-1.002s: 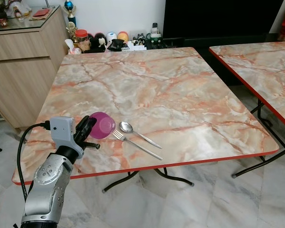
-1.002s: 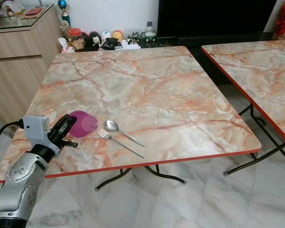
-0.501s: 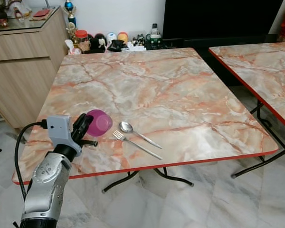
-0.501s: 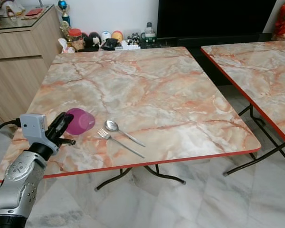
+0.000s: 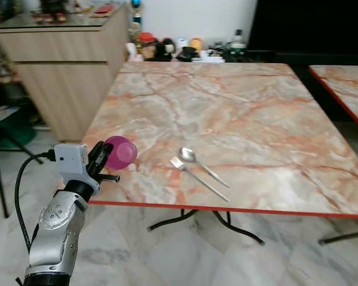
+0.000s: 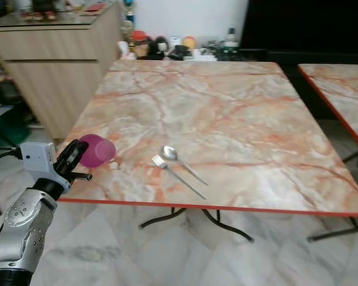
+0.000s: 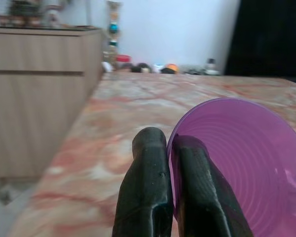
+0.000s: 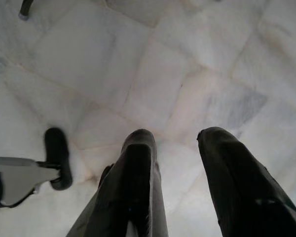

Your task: Setting the table

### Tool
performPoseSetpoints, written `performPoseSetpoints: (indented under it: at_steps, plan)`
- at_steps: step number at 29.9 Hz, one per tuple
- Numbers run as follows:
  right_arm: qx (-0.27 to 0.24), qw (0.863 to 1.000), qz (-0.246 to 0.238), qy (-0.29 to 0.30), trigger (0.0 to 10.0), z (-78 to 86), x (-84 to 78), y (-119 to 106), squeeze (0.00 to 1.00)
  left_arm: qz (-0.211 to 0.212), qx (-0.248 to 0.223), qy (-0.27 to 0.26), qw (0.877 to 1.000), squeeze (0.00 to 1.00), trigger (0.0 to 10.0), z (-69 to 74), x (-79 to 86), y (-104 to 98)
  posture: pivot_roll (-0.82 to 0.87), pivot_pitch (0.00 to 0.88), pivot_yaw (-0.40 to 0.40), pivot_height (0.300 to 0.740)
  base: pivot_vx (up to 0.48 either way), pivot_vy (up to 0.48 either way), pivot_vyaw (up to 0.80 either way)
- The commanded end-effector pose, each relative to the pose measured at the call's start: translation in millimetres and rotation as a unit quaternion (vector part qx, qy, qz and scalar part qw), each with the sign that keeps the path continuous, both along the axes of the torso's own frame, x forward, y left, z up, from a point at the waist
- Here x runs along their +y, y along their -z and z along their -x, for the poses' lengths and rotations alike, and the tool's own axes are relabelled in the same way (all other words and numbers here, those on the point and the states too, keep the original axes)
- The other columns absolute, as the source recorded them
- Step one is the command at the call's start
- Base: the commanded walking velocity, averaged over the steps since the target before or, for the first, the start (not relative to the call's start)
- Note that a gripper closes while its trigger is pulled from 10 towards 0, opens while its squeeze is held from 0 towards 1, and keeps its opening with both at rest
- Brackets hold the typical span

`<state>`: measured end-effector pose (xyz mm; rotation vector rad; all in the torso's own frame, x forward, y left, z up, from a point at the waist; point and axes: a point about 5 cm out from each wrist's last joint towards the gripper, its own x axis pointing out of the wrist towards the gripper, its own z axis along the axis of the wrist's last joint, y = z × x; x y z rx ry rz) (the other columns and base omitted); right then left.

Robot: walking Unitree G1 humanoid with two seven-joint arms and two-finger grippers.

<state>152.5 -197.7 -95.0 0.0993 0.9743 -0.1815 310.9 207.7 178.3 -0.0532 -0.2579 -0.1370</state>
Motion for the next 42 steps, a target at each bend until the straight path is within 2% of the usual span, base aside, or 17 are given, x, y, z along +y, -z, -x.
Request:
performPoseSetpoints:
  at_steps: [1, 12, 42]
  plan:
    - [0.006, 1.0, -0.004, 0.0, 10.0, 3.5, 2.9, 1.9, 0.0, -0.007, 0.0, -0.008, 1.0, 0.0, 10.0, -1.1, 3.8, -0.4, 0.03, 0.096, 0.004, 0.74, 0.0, 0.0, 0.8]
    - [0.008, 1.0, -0.012, 0.011, 10.0, 4.6, 2.8, 2.4, 0.0, -0.017, -0.004, -0.005, 1.0, 0.0, 10.0, -1.2, 0.5, -0.3, 0.03, 0.095, -0.001, 0.74, 0.0, -0.107, 0.06]
    - [0.007, 1.0, -0.015, 0.013, 10.0, 3.8, 3.4, 2.2, 0.0, -0.027, -0.016, -0.007, 0.999, 0.0, 10.0, -2.8, 2.3, -8.4, 0.03, 0.095, 0.003, 0.74, 0.0, -0.41, 0.0]
